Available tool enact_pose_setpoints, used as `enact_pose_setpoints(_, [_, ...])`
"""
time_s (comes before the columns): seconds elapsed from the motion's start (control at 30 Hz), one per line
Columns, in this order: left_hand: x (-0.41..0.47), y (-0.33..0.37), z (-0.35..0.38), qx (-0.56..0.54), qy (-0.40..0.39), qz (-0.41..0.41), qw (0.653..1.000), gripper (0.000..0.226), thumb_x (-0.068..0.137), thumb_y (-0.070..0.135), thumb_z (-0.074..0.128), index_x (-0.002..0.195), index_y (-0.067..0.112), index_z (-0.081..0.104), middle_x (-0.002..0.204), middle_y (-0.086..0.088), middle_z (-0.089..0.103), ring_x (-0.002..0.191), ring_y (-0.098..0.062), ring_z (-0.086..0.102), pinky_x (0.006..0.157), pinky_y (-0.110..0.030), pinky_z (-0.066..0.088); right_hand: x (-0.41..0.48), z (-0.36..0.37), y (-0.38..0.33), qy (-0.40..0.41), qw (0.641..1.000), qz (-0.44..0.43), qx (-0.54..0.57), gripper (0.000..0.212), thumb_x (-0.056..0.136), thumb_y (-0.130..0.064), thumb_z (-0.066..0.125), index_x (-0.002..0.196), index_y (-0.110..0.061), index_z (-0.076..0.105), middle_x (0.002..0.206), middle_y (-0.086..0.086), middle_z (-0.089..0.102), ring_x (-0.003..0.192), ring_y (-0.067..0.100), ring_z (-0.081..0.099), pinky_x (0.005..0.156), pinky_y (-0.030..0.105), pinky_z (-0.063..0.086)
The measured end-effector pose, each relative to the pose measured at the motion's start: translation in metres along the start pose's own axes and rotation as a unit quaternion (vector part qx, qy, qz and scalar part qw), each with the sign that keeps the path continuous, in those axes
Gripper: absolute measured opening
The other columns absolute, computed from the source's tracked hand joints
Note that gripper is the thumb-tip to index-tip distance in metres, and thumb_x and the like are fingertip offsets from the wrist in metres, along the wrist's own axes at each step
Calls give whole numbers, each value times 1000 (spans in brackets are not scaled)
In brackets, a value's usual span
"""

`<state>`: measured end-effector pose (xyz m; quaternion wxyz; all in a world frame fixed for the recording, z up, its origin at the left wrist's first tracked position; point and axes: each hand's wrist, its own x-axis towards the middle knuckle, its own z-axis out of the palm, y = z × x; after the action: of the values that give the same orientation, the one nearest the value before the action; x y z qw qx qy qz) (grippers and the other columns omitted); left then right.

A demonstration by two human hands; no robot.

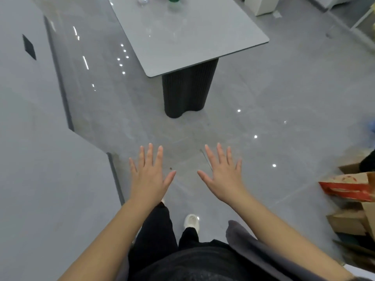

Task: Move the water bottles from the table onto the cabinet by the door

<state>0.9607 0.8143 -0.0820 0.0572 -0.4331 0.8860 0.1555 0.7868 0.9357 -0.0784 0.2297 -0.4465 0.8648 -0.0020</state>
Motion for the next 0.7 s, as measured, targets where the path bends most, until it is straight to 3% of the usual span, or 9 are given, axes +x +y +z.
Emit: enact_pose_setpoints(0.7, [261,-141,-115,2,-25,50,998,76,96,60,30,154,20,2,162,-8,-7,148,-27,-15,117,-56,-3,251,-71,-181,32,996,53,67,75,96,-61,33,154,-37,-8,164,2,-13,150,30,-17,117,60,-6])
